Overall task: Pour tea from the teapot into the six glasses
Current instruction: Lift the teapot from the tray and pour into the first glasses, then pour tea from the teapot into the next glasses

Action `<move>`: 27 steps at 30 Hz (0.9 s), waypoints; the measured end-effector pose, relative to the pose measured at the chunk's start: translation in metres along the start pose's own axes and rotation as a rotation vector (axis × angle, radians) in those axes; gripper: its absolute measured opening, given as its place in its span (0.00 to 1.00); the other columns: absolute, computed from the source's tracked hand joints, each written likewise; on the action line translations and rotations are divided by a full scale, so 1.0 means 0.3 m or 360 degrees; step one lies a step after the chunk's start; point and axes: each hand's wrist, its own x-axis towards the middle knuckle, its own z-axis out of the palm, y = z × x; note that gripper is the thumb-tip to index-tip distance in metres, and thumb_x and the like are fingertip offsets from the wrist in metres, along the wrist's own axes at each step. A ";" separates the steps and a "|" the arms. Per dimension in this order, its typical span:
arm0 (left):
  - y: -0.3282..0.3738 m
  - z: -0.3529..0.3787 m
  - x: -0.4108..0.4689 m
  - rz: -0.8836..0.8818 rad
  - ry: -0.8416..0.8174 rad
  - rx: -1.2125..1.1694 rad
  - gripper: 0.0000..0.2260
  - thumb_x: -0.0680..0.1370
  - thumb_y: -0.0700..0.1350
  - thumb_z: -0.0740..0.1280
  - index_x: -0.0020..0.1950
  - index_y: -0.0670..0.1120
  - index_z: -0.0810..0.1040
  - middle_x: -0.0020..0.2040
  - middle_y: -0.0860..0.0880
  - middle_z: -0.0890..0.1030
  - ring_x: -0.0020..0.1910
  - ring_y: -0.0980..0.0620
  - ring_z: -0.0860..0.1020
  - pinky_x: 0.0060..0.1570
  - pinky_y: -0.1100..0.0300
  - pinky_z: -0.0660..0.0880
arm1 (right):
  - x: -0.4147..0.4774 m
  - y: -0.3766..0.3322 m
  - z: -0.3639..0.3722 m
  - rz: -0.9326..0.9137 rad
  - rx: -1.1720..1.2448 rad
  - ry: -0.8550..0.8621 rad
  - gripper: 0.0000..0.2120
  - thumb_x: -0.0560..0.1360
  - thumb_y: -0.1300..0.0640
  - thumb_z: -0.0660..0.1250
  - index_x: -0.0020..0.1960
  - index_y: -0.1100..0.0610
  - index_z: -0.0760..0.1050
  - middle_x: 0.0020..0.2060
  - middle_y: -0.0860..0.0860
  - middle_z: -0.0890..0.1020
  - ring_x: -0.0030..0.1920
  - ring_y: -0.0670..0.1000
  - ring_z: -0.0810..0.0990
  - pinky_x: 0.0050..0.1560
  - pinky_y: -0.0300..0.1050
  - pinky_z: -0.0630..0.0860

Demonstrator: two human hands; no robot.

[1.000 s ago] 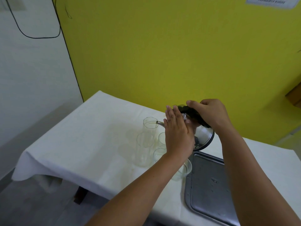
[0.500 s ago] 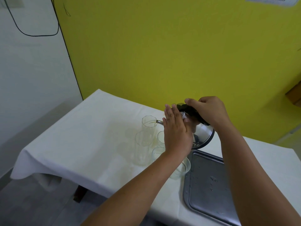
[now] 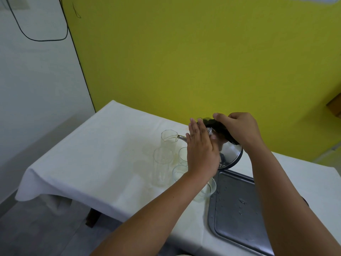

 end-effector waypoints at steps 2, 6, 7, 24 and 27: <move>-0.002 0.005 -0.002 0.0009 -0.0008 0.0012 0.24 0.82 0.47 0.47 0.75 0.42 0.42 0.77 0.42 0.40 0.75 0.50 0.38 0.73 0.54 0.38 | -0.006 0.006 -0.004 0.0016 0.0022 0.0007 0.25 0.71 0.42 0.72 0.28 0.58 0.65 0.21 0.50 0.64 0.25 0.51 0.63 0.29 0.43 0.59; 0.007 0.007 -0.010 0.0019 -0.0021 0.0020 0.28 0.79 0.55 0.39 0.76 0.42 0.42 0.77 0.42 0.40 0.75 0.50 0.38 0.73 0.54 0.38 | -0.010 0.015 -0.009 0.0039 0.0058 0.0020 0.25 0.70 0.42 0.72 0.28 0.58 0.64 0.23 0.51 0.64 0.26 0.52 0.63 0.29 0.44 0.59; 0.008 0.006 -0.012 0.0027 -0.0023 0.0029 0.31 0.76 0.57 0.37 0.76 0.42 0.42 0.77 0.42 0.40 0.75 0.50 0.38 0.73 0.54 0.38 | -0.010 0.018 -0.009 0.0043 0.0077 0.0023 0.25 0.70 0.42 0.72 0.28 0.58 0.64 0.23 0.51 0.64 0.27 0.52 0.62 0.30 0.44 0.59; -0.012 -0.030 0.010 0.0339 -0.0131 0.0236 0.27 0.80 0.55 0.39 0.76 0.43 0.47 0.78 0.43 0.45 0.76 0.49 0.43 0.72 0.53 0.39 | -0.073 0.081 -0.011 0.0344 0.0727 0.0035 0.23 0.72 0.46 0.71 0.43 0.69 0.77 0.32 0.55 0.72 0.32 0.52 0.67 0.33 0.44 0.63; 0.001 -0.030 0.011 0.0406 -0.0124 0.0302 0.30 0.77 0.56 0.37 0.76 0.42 0.48 0.77 0.42 0.46 0.76 0.48 0.44 0.73 0.51 0.40 | -0.087 0.091 -0.015 0.0392 0.0839 0.0039 0.16 0.74 0.48 0.70 0.33 0.56 0.75 0.21 0.43 0.73 0.28 0.49 0.67 0.34 0.43 0.64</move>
